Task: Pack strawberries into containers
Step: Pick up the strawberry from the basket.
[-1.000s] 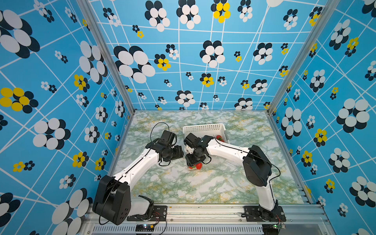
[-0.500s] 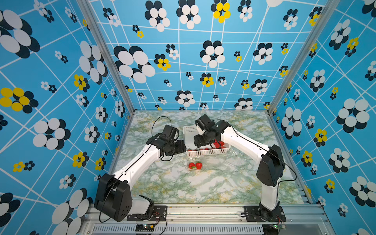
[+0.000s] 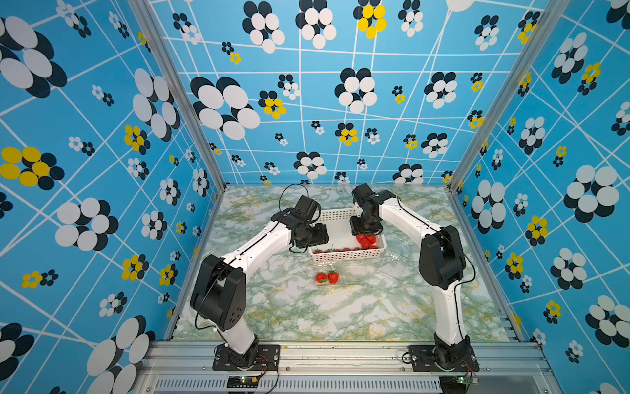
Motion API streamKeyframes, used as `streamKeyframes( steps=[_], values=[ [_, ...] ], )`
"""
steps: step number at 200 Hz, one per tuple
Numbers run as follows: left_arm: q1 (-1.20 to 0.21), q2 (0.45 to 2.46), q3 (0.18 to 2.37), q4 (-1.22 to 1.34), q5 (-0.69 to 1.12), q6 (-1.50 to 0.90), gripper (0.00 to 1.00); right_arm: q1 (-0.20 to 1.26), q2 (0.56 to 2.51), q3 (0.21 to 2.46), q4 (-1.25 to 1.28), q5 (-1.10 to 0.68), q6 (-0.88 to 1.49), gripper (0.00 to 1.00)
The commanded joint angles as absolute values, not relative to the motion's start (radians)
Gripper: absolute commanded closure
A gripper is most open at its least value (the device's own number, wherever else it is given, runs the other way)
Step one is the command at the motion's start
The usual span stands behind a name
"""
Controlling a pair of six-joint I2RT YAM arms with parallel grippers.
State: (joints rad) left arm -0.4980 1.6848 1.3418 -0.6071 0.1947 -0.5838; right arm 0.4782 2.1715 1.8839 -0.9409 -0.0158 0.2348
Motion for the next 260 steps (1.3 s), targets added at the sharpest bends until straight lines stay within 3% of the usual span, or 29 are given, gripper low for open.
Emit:
streamKeyframes(
  steps=[1,260],
  values=[
    [-0.508,1.725,1.405,-0.643,0.212,-0.574,0.32,0.462,2.215,1.925,-0.984,-0.017,0.203,0.46],
    [-0.492,1.804,1.493,-0.67,0.225,-0.557,0.33,0.448,2.39,2.071,-1.015,-0.055,0.207,0.54]
  ],
)
